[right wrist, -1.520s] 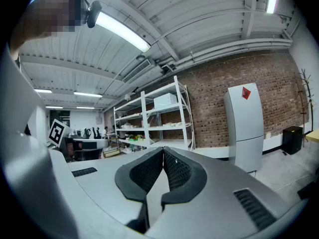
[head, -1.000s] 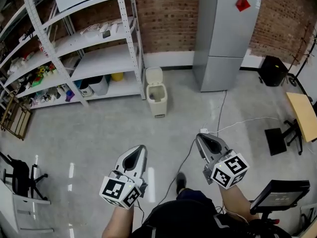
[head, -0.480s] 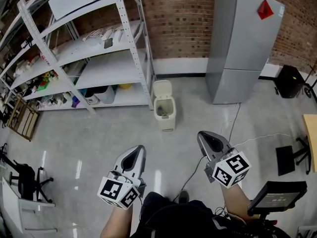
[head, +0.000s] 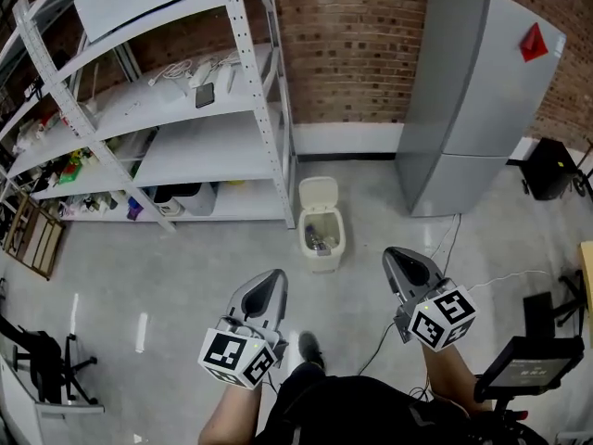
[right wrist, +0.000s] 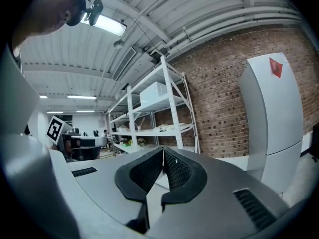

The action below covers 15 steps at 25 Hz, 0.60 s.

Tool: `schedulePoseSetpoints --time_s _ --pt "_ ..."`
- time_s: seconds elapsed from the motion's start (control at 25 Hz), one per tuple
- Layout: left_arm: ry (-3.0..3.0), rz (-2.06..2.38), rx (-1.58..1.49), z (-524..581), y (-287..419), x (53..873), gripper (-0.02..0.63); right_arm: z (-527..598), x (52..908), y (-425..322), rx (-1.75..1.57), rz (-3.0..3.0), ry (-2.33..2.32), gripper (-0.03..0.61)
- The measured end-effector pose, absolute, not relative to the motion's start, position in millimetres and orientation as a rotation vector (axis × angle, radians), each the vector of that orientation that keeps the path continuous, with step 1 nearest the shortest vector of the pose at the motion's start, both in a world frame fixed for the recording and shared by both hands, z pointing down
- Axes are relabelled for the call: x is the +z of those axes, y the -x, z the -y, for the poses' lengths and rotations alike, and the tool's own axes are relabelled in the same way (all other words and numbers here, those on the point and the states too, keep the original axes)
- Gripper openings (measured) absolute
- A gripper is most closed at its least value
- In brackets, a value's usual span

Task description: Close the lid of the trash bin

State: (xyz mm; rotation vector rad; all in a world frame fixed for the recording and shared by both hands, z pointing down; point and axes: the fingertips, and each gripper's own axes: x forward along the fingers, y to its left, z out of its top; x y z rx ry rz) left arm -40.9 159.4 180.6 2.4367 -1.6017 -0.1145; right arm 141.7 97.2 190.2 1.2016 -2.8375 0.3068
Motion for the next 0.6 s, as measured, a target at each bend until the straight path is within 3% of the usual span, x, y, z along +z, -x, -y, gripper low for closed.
schedulePoseSetpoints --time_s 0.28,0.6 --pt "-2.456 1.535 -0.106 -67.4 98.4 184.6 -0.011 -17.3 187.0 -74.4 0.239 2.82 -1.17 0.009" --pt "-2.441 1.486 -0.084 21.7 111.4 200.6 -0.011 66.2 205.3 -53.3 0.346 2.767 -1.184 0.009"
